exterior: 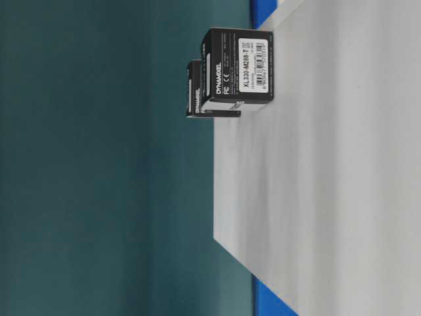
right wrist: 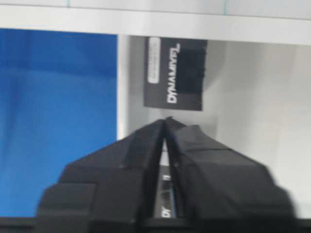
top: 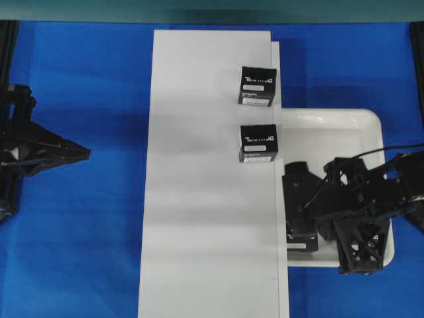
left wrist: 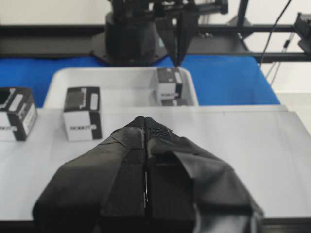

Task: Place the box from the white plastic tray onto the white base.
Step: 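Move the right gripper over the black box at the tray's lower left, then lower the right gripper and close it on the black DYNAMIXEL box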

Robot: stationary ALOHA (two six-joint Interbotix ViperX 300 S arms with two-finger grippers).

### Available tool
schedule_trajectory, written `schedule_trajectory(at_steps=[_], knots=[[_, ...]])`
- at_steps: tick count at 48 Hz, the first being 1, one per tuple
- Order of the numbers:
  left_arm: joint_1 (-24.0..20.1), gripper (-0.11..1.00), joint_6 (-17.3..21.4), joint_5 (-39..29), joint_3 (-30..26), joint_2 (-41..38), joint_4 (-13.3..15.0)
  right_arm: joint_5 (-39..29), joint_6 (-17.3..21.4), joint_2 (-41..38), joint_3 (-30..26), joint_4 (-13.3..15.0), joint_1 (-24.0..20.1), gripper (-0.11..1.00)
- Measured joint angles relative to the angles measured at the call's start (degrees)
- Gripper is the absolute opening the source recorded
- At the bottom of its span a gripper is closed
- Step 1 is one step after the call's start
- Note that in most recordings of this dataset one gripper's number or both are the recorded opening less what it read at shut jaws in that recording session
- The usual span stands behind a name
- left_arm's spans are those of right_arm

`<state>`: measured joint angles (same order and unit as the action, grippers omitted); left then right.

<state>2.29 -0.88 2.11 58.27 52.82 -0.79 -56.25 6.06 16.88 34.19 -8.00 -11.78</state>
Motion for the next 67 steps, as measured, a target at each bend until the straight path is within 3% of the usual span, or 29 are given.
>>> schedule_trajectory(at_steps=[9, 14, 27, 52, 67], knots=[[0.0, -0.07, 0.0, -0.2, 0.0, -0.1, 0.0, 3.1, 0.7, -1.4, 1.6, -0.6, -0.2, 0.83], [0.1, -0.07, 0.0, -0.2, 0.0, -0.1, 0.0, 6.2, 1.2, -2.1, 3.2, -0.5, -0.6, 0.99], [0.9, -0.07, -0.1, -0.2, 0.0, -0.1, 0.0, 11.4, 5.4, -5.5, 6.2, -0.3, -0.8, 1.00], [1.0, -0.07, -1.8, -0.3, 0.0, -0.1, 0.0, 13.7, 5.4, -9.1, 7.4, 1.0, -0.8, 1.00], [1.0, -0.07, -1.8, -0.2, 0.0, -0.1, 0.0, 15.9, 5.5, -12.1, 7.5, 3.5, -0.5, 1.00]])
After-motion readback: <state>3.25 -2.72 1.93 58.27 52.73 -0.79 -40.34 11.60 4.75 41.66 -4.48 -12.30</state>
